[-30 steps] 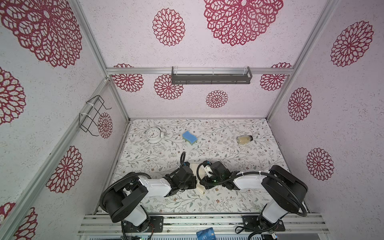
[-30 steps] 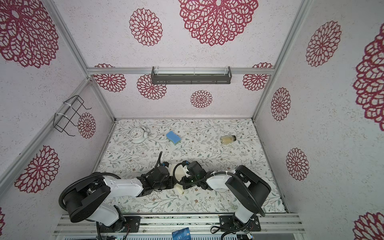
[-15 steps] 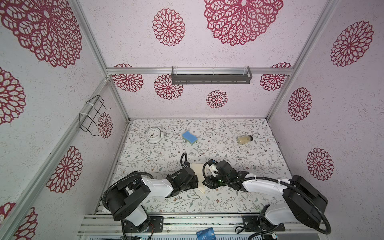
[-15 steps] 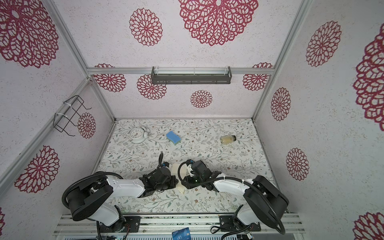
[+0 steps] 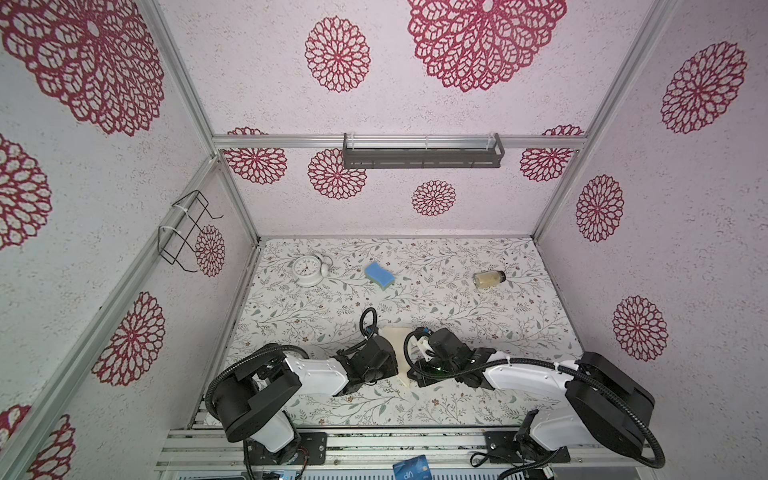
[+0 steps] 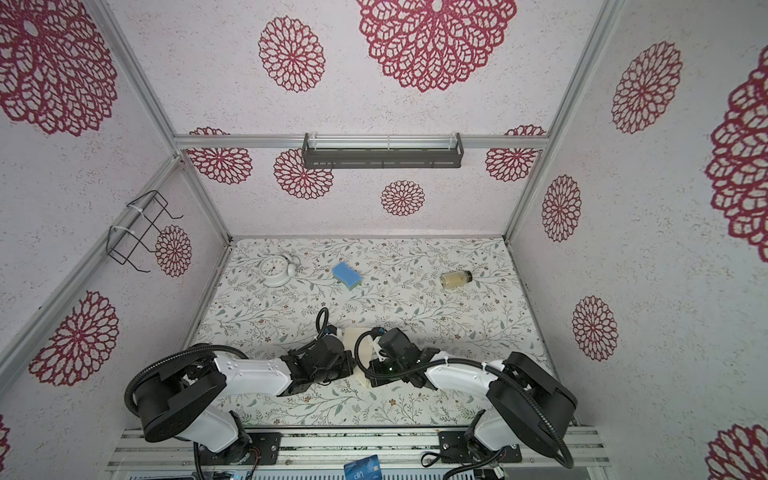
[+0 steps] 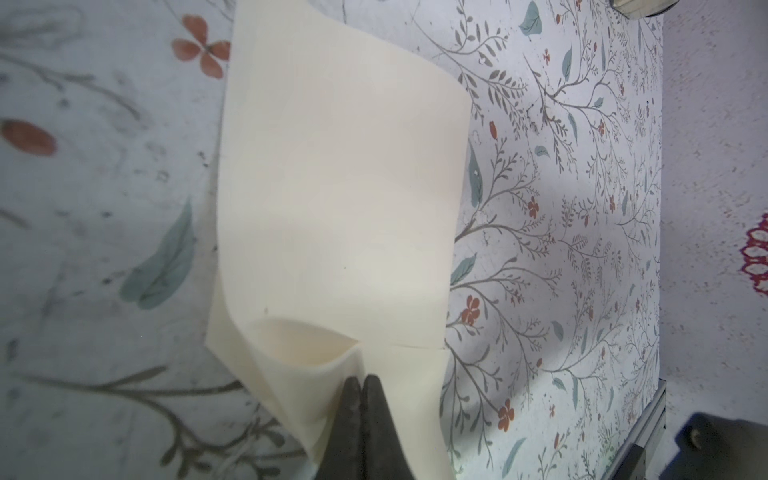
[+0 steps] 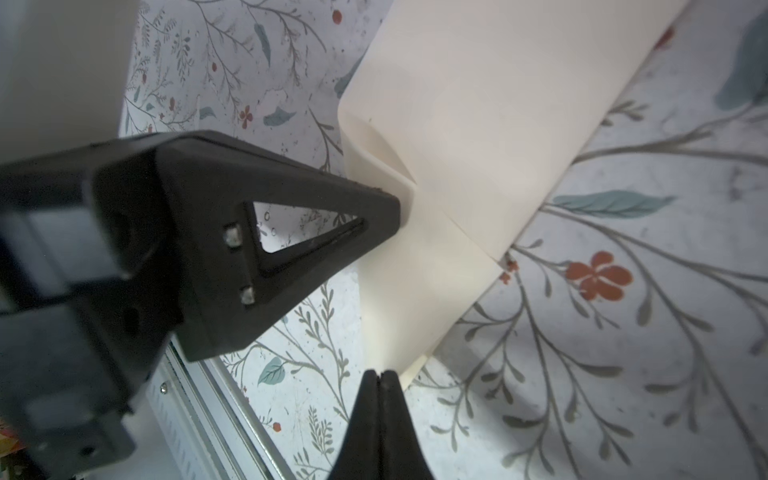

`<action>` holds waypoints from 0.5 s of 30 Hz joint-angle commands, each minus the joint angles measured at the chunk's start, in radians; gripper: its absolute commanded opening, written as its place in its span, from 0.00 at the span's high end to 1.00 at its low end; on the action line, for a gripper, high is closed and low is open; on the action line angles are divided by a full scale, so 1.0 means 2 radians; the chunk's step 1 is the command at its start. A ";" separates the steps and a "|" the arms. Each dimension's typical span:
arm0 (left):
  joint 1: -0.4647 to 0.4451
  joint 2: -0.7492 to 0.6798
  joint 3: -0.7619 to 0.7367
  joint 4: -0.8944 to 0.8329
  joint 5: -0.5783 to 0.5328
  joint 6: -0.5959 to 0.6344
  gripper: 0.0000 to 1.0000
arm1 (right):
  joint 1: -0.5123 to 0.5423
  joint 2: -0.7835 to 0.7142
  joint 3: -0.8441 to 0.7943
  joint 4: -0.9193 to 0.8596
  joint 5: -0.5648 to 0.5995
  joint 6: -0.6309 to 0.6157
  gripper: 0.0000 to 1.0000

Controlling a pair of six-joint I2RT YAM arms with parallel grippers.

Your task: Fold a paper plane with a square sheet of paper (fold left side to right side)

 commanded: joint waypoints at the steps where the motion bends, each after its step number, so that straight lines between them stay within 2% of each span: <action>1: -0.007 0.015 0.001 -0.037 -0.008 -0.009 1.00 | 0.012 0.013 0.022 0.016 0.011 0.007 0.98; 15: -0.007 0.015 0.004 -0.041 -0.008 -0.010 1.00 | 0.019 0.055 0.032 0.016 0.038 -0.001 0.99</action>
